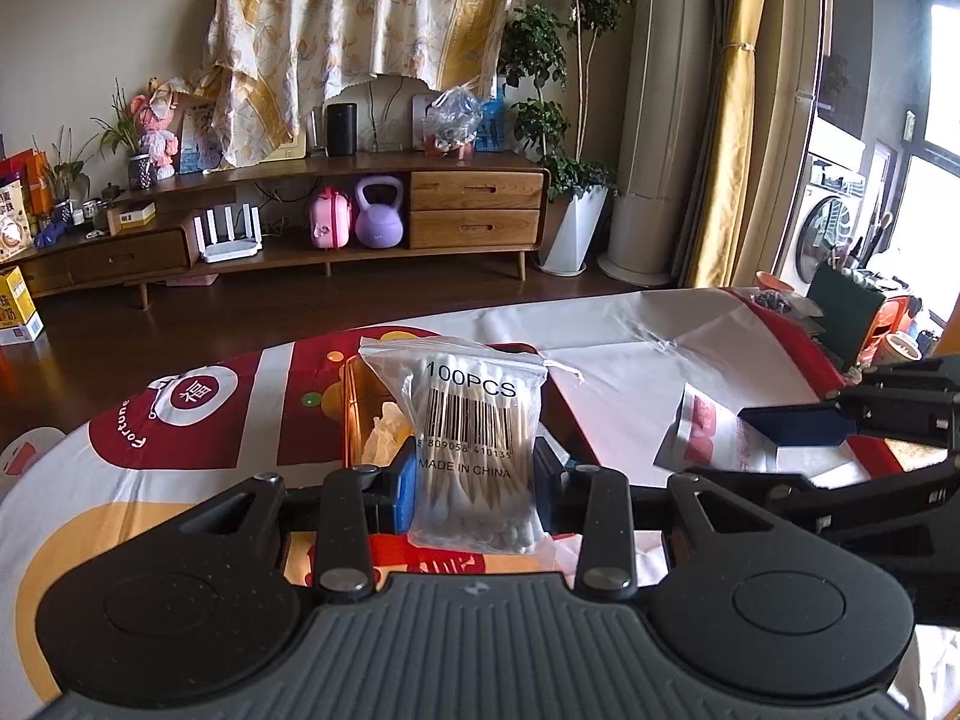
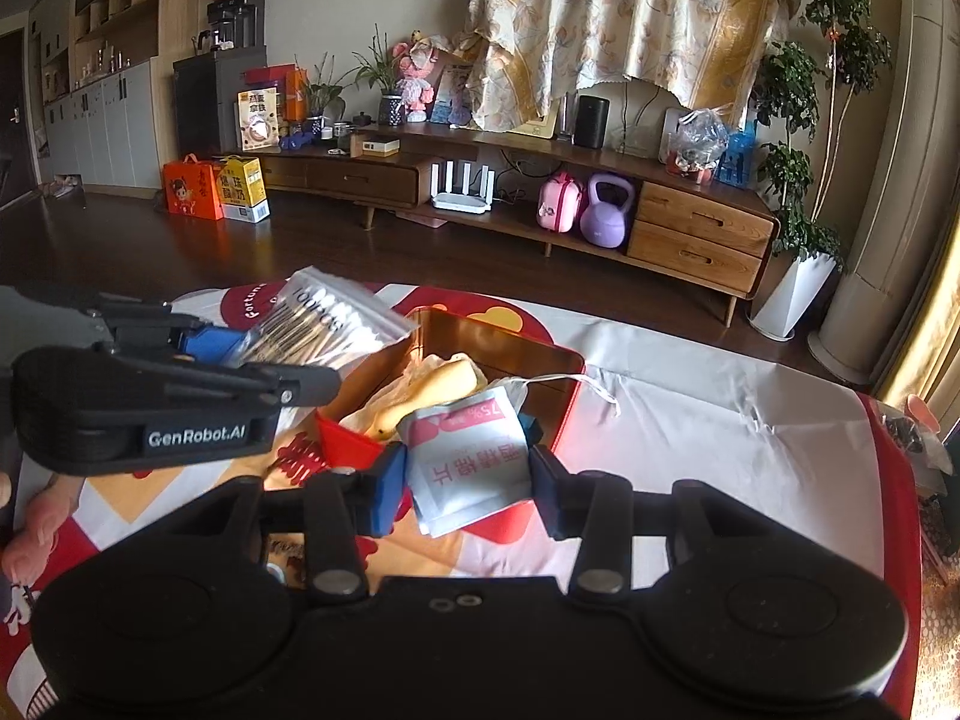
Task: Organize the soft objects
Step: 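Carry the swab bag and sachet over the red tin and lower them in, then open both tools to release the swab bag and sachet in the tin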
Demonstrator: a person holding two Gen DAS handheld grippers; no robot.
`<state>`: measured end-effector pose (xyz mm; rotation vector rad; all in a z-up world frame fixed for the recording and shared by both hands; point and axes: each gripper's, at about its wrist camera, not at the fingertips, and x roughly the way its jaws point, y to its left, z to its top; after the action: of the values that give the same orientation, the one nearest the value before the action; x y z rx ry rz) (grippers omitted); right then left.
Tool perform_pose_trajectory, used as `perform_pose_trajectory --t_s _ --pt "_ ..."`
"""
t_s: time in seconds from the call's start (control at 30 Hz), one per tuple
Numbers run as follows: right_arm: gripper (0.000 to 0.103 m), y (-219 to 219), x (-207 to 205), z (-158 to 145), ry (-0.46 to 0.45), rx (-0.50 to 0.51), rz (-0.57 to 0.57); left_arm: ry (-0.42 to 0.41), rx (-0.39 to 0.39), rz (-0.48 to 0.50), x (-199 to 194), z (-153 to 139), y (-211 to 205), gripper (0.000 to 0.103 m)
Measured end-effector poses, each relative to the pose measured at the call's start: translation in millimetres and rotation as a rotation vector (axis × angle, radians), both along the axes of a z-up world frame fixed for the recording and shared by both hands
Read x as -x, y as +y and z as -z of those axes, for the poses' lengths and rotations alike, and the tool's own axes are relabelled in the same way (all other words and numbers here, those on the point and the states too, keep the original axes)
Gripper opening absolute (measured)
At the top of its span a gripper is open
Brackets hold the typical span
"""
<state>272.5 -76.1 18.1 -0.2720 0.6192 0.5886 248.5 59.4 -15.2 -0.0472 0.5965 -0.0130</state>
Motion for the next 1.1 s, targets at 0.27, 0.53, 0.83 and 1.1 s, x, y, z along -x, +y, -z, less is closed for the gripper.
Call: perform_pose_trajectory --t_s 0.27,0.53,0.83,1.1 --pt "0.043 10 -34 13 0.014 0.011 0.017 0.038 -0.002 -0.042 -34 17 19 0.036" --pt "0.044 22 -66 33 0.052 0.022 0.018 0.052 0.033 -0.031 -74 30 32 0.036" --pt "0.043 43 -87 64 0.088 0.062 -0.008 0.113 0.042 -0.01 -116 53 31 0.036" --pt "0.043 54 -103 80 0.112 0.061 -0.042 0.151 0.069 -0.018 -144 70 36 0.036"
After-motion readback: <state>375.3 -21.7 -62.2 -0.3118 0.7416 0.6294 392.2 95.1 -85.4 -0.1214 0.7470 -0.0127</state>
